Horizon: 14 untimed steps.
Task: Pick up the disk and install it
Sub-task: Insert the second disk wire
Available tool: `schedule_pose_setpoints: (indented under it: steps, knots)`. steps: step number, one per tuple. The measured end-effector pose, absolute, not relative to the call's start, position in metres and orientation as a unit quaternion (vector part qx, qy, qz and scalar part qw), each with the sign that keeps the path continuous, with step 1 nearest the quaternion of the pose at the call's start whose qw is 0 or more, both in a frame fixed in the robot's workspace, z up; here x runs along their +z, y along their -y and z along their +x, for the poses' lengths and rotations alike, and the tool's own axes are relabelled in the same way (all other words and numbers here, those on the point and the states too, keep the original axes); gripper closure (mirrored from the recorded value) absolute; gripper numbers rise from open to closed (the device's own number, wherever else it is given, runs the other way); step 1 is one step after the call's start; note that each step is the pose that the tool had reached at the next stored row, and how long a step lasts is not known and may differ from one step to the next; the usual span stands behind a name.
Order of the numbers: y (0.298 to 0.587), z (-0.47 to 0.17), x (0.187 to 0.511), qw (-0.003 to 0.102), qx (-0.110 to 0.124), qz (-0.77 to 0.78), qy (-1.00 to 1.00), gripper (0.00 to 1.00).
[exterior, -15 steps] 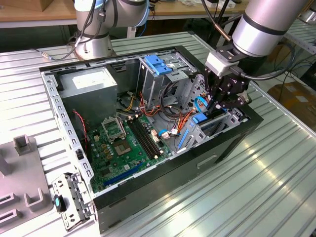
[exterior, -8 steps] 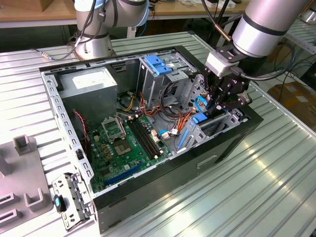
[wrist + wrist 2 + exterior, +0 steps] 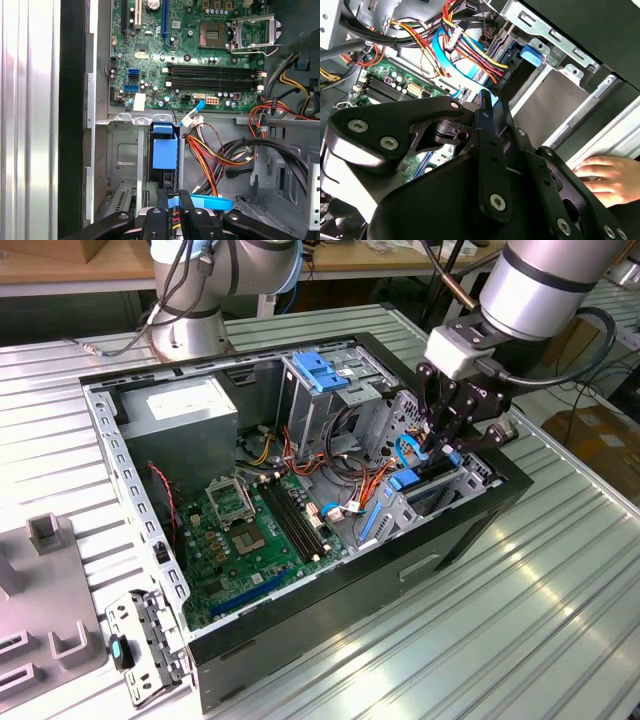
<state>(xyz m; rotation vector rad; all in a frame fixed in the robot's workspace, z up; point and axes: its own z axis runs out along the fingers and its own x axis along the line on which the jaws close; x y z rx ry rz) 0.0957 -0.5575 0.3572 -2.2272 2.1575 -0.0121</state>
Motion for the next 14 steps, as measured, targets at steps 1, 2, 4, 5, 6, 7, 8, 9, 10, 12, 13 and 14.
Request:
schedule_pose_setpoints:
  steps: [1,2,4,5,6,7,8,9,10,12,13,14]
  knots:
    - [0.5575,0.0957,0.3571,0.020,-0.004,-0.718,-0.696,0.76]
    - [0.5575,0.0957,0.3571,0.021,-0.004,-0.718,-0.696,0.76]
    - [0.5575,0.0957,0.3572,0.020,-0.004,-0.718,-0.696,0.84]
    - [0.5575,0.0957,0.3572,0.021,-0.004,-0.718,-0.696,0.89]
    - [0.5575,0.0957,0.3572,0.021,-0.004,-0.718,-0.696,0.89]
    - [0.5575,0.0957,0.3572,0.021,-0.004,-0.718,-0.696,0.89]
    - [0.5575,0.0957,0.3573,0.021,-0.004,-0.718,-0.696,0.89]
    - [0.5575,0.0957,0.3573,0.021,-0.004,-0.718,-0.696,0.89]
    - [0.5575,0.0957,0.3572,0.021,-0.004,-0.718,-0.696,0.89]
    - [0.5575,0.0957,0.3572,0.021,-0.003,-0.718,-0.696,0.89]
    - [0.5575,0.0957,0.3572,0.021,-0.003,-0.718,-0.696,0.89]
    - [0.5575,0.0957,0.3572,0.021,-0.003,-0.718,-0.696,0.89]
